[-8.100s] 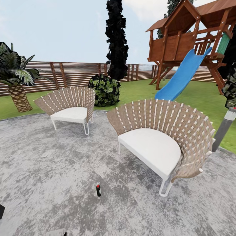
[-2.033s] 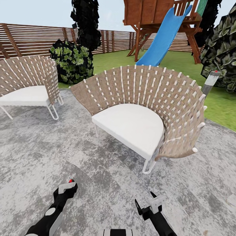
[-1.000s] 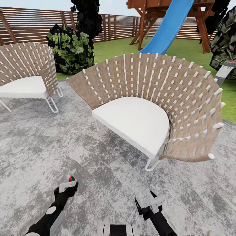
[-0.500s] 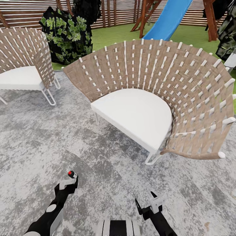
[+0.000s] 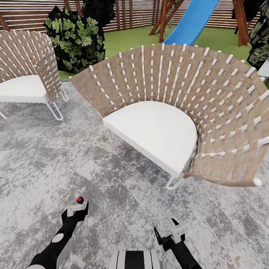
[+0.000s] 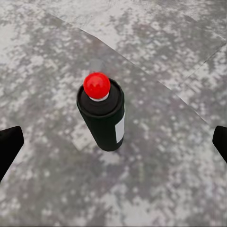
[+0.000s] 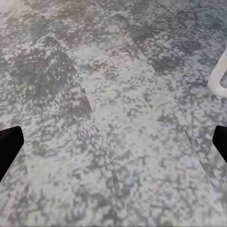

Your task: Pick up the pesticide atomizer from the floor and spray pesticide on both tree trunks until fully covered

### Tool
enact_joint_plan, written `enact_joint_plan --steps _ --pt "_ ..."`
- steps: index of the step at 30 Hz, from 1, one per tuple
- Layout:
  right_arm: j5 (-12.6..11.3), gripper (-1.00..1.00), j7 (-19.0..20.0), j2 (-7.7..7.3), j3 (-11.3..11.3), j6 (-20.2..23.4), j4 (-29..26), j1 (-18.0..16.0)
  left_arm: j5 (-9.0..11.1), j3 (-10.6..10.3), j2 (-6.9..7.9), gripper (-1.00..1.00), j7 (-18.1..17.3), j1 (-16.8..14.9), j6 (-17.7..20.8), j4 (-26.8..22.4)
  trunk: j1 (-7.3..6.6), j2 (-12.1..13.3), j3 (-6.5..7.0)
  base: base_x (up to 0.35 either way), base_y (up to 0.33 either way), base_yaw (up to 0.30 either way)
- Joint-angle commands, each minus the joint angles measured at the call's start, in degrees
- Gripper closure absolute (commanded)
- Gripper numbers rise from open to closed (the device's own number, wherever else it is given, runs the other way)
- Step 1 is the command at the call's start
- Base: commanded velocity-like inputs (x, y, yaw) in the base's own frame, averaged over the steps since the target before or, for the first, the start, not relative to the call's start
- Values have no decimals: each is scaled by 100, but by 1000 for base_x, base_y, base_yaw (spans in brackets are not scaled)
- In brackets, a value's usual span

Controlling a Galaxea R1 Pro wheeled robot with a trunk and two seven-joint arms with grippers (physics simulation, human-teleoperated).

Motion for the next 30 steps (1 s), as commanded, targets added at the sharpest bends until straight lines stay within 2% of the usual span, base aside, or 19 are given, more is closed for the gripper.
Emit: enact_joint_plan --steps 1,9,19,30 --pt "1 -100 0 0 0 0 0 0 1 4 0 -100 0 0 0 0 0 0 0 28 0 0" --pt "1 -100 0 0 0 0 0 0 23 2 0 -100 1 -9 8 0 0 0 0 139 0 0" --pt "4 -100 0 0 0 1 6 0 49 17 15 -100 1 -9 8 0 0 0 0 17 0 3" --pt "0 -100 0 0 0 0 1 0 56 20 41 -100 0 -9 8 0 0 0 0 34 30 99"
